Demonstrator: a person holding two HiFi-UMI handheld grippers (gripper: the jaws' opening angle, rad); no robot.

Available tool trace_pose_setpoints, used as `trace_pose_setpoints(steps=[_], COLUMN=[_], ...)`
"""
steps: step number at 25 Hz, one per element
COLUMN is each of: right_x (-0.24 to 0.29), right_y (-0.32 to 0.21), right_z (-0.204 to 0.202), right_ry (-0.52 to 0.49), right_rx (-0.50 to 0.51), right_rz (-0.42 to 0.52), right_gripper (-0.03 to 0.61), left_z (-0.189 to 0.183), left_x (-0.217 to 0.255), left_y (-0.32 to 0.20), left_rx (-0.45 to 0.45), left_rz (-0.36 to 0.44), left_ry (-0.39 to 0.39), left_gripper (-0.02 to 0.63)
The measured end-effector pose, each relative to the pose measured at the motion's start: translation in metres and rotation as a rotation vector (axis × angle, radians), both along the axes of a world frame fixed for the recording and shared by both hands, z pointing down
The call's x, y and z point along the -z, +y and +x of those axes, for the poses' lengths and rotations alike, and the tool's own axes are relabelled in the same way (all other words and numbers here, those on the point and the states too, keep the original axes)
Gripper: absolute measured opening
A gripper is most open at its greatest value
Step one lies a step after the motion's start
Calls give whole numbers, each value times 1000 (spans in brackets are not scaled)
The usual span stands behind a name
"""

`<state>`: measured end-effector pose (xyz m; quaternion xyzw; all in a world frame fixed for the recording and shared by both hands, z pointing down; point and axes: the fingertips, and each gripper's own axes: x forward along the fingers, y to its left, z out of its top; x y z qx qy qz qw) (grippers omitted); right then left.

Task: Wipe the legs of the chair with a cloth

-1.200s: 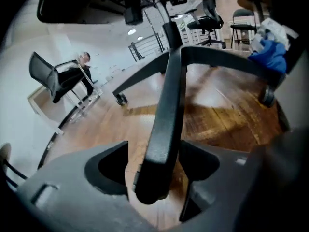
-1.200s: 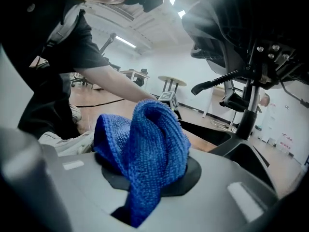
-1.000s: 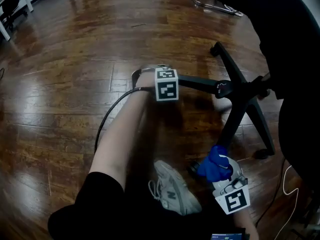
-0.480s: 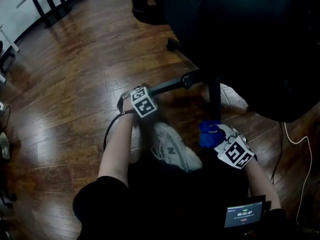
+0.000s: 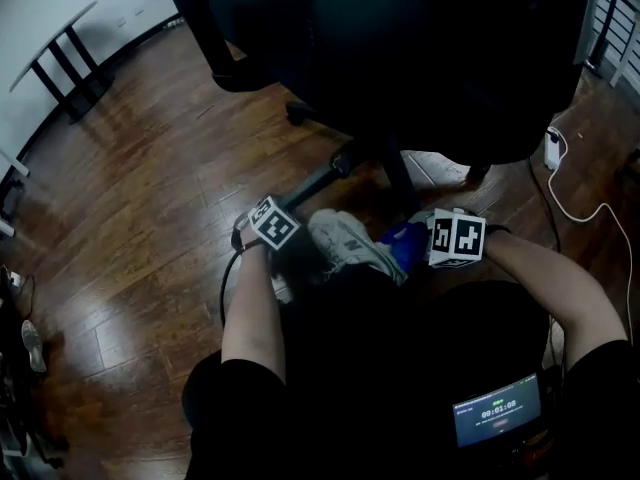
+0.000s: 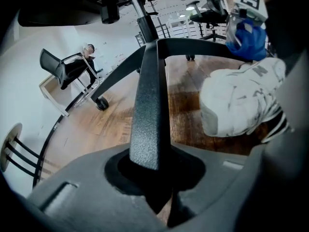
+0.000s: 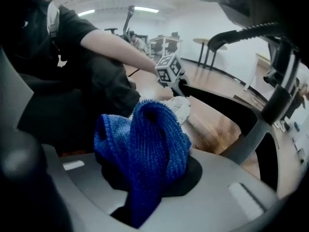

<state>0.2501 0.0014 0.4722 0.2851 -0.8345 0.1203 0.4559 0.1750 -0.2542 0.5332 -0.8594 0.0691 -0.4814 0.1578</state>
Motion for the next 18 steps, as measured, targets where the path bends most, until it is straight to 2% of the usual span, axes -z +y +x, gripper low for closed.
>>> trace_pose_setpoints(steps=[2,4,6,8,11,12,14,15,16,18], right_x=[-2,-1,5,16,40,48,50,45,37,26], right_y=[0,-3,-4,-4,1,5,11,10,8,2], right_z=[-4,-6,-5,1,12,15,24,30,32,33], right_ry=[58,71,8,-82,-121,-103,24,93,117,44], right_rx=[41,58,58,7,-139,-170,-194,-200,-207,-232], right_rz=[18,68,96,140,346,417,503,506,476,388], right_gripper=[80,78,78,78,78,78,78,78,78,78], left_z=[1,2,2,4,5,4,4,4,4,3], left_x=[2,5,6,4,-2,-3,0,2,3,3], left_y=[0,-3,-4,-1,3,2,-2,-4,-6,-8], left_rx=[-5,24,47,54,75,84,86,79,73,73], left_rz=[1,15,23,38,72,74,75,83,90,94], left_ry=[-35,-28,-18,-5,17,17,14,14,14,14], left_gripper=[78,75,75,75,77,77,77,77,77,77])
